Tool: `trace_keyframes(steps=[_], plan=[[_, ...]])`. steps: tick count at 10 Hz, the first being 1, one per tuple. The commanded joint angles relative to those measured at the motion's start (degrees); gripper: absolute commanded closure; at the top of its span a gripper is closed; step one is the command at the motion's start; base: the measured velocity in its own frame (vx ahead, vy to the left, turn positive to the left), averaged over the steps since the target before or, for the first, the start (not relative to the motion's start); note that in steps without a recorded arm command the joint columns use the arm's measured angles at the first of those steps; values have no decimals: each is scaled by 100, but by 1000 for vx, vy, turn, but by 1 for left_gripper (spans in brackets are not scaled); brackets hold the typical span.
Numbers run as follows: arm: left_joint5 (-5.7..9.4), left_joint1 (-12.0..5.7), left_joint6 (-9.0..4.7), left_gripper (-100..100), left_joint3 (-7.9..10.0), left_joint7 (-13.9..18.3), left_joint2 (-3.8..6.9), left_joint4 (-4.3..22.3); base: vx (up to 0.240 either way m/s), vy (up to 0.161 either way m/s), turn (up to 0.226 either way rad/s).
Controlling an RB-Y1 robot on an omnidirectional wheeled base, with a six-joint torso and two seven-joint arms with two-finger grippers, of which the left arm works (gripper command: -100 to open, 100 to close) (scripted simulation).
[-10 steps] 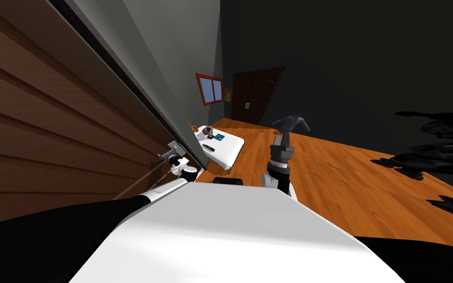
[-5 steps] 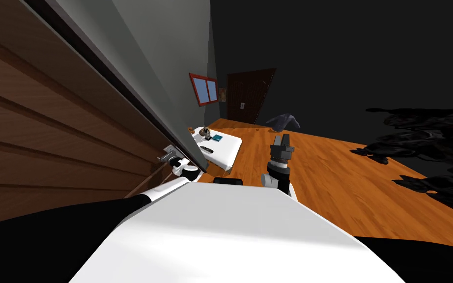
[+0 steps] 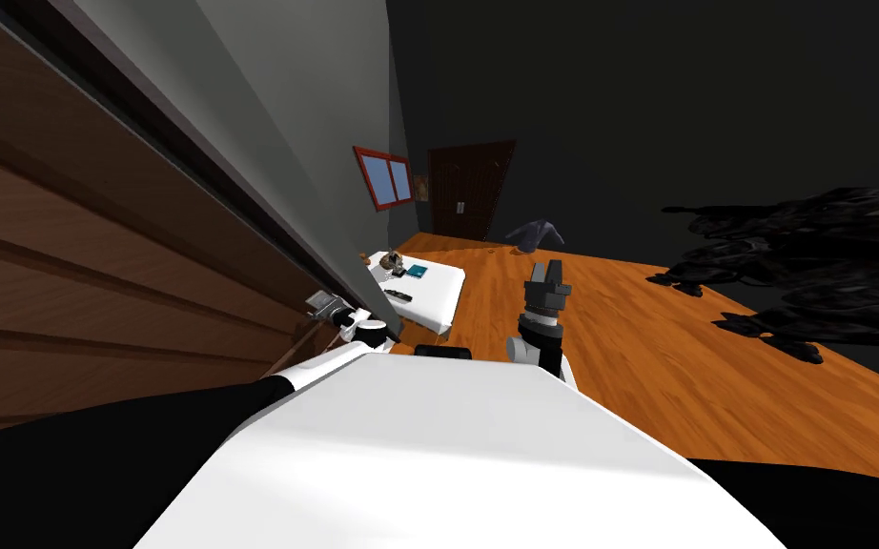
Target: Push the door open
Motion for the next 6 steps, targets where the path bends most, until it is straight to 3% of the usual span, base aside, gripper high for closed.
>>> trace_keyframes(steps=[1, 2, 6], plan=[[0, 0, 0, -100, 0, 0, 0, 0, 34, 43, -15], [0, 0, 0, 100, 0, 0, 0, 0, -15, -9, 22], [0, 0, 0, 100, 0, 0, 0, 0, -6, -6, 2]])
